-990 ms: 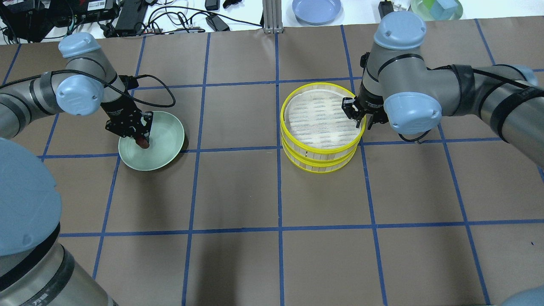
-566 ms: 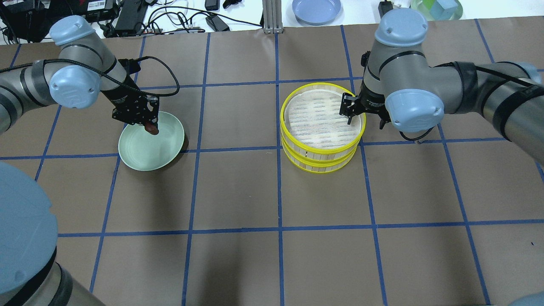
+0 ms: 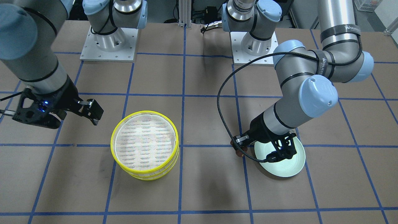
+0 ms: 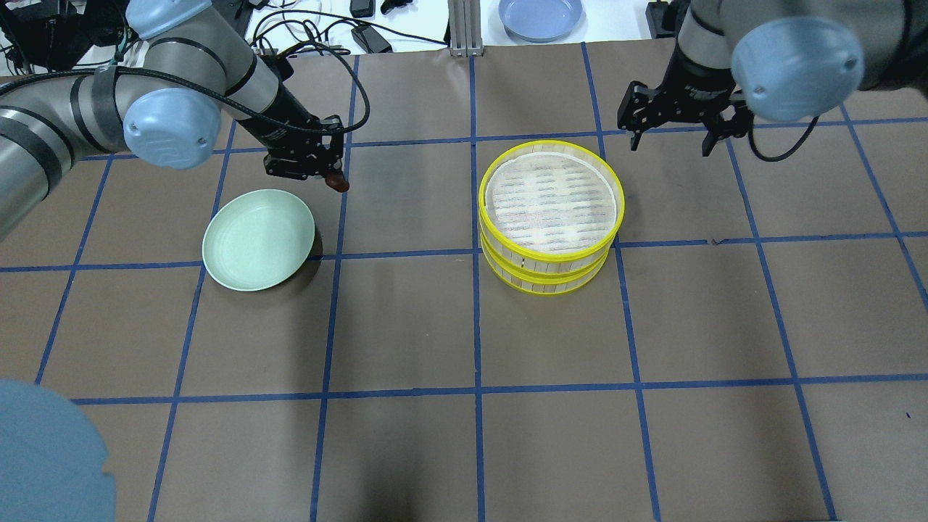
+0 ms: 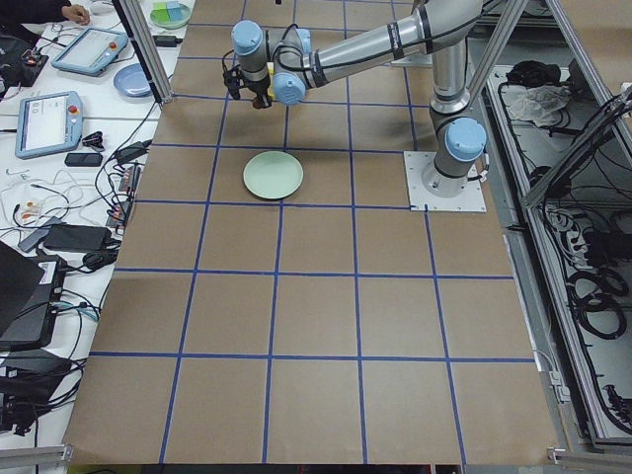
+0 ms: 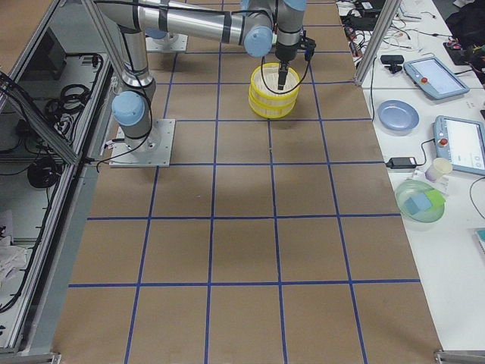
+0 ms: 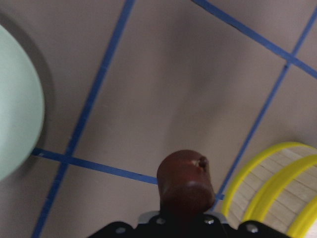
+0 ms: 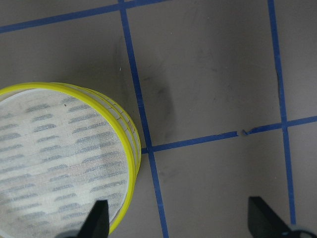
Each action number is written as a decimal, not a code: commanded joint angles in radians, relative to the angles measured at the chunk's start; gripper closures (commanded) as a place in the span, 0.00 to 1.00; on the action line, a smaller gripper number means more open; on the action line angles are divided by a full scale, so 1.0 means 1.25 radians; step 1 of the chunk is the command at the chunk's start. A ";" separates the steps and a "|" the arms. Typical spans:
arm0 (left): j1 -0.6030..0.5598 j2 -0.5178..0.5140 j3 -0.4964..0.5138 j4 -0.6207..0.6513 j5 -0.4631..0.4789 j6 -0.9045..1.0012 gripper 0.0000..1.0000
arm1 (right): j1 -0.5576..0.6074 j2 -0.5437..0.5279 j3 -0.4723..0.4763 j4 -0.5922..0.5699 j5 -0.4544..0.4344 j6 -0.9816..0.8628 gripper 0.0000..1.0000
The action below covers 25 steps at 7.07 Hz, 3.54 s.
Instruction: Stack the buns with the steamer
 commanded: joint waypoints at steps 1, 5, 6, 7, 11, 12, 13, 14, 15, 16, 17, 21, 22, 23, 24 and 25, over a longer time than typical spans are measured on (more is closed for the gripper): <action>-0.085 -0.004 0.001 0.119 -0.110 -0.193 1.00 | -0.011 -0.091 -0.035 0.066 0.023 -0.026 0.00; -0.209 -0.035 -0.027 0.193 -0.133 -0.311 0.64 | -0.001 -0.164 -0.030 0.100 0.010 -0.086 0.00; -0.216 -0.037 -0.035 0.193 -0.133 -0.311 0.22 | -0.001 -0.164 -0.023 0.099 0.025 -0.083 0.00; -0.218 -0.038 -0.035 0.194 -0.138 -0.313 0.00 | -0.001 -0.164 -0.019 0.098 0.025 -0.083 0.00; -0.218 -0.041 -0.024 0.192 -0.184 -0.312 0.00 | -0.001 -0.164 -0.019 0.090 0.013 -0.085 0.00; -0.214 -0.032 -0.017 0.191 -0.172 -0.297 0.00 | -0.001 -0.164 -0.020 0.090 0.012 -0.084 0.00; -0.200 -0.016 0.000 0.169 -0.152 -0.207 0.00 | -0.001 -0.166 -0.020 0.091 0.012 -0.080 0.00; -0.175 -0.005 0.019 0.113 -0.062 -0.095 0.00 | -0.001 -0.170 -0.020 0.091 0.009 -0.080 0.00; -0.154 0.014 0.034 0.062 -0.008 0.041 0.00 | -0.001 -0.170 -0.019 0.091 0.010 -0.080 0.00; -0.125 0.036 0.042 0.024 0.082 0.165 0.00 | -0.001 -0.170 -0.019 0.090 0.009 -0.079 0.00; -0.100 0.057 0.044 0.003 0.182 0.283 0.00 | -0.001 -0.170 -0.019 0.090 0.010 -0.077 0.00; 0.035 0.164 0.041 -0.150 0.257 0.413 0.00 | -0.001 -0.168 -0.019 0.086 0.012 -0.074 0.00; 0.035 0.191 0.040 -0.173 0.284 0.413 0.00 | -0.001 -0.168 -0.019 0.085 0.013 -0.080 0.00; 0.035 0.219 0.040 -0.208 0.285 0.411 0.00 | -0.001 -0.168 -0.019 0.085 0.013 -0.077 0.00; 0.030 0.246 0.033 -0.224 0.287 0.410 0.00 | -0.001 -0.168 -0.019 0.087 0.014 -0.073 0.00; 0.030 0.266 0.029 -0.231 0.289 0.410 0.00 | -0.001 -0.170 -0.018 0.090 0.024 -0.072 0.00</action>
